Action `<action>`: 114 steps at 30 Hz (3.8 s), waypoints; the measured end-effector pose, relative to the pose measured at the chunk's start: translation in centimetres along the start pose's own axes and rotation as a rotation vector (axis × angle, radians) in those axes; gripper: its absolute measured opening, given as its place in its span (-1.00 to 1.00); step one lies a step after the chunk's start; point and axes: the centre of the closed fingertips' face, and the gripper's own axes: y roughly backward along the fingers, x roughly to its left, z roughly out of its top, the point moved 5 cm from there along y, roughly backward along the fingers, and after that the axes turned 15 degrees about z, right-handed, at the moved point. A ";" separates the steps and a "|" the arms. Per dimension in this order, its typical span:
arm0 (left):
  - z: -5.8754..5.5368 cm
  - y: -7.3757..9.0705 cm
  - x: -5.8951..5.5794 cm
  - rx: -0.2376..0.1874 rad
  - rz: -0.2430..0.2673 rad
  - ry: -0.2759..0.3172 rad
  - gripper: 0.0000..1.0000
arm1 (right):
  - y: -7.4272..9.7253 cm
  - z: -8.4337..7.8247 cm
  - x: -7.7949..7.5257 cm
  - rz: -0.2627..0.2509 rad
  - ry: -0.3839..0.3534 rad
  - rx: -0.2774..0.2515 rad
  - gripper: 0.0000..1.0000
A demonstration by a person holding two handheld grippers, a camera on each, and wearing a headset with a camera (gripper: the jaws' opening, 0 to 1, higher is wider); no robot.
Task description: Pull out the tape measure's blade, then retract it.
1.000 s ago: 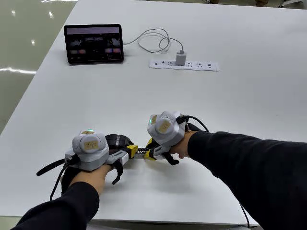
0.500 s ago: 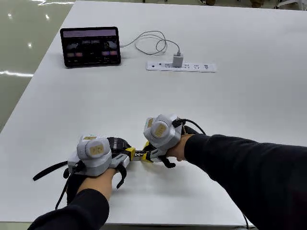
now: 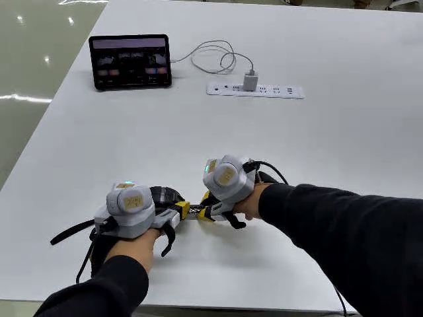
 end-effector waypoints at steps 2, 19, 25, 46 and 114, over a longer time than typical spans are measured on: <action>0.0 0.0 0.0 -0.002 -0.001 0.002 0.17 | -0.1 0.0 0.0 -0.001 0.006 -0.001 -0.77; 0.0 0.0 0.1 -0.004 -0.006 0.003 0.17 | -0.8 0.9 0.0 0.010 0.031 -0.031 -0.78; 0.0 0.0 0.1 -0.002 -0.006 0.008 0.17 | -1.1 1.2 -0.1 0.016 0.034 -0.039 -0.78; 0.0 0.1 0.1 0.001 -0.014 0.007 0.17 | -0.9 0.8 0.1 0.023 0.067 -0.048 -0.77; 0.2 0.1 0.8 0.080 -0.124 -0.119 0.63 | -0.6 0.8 1.7 -0.011 0.011 -0.107 -0.54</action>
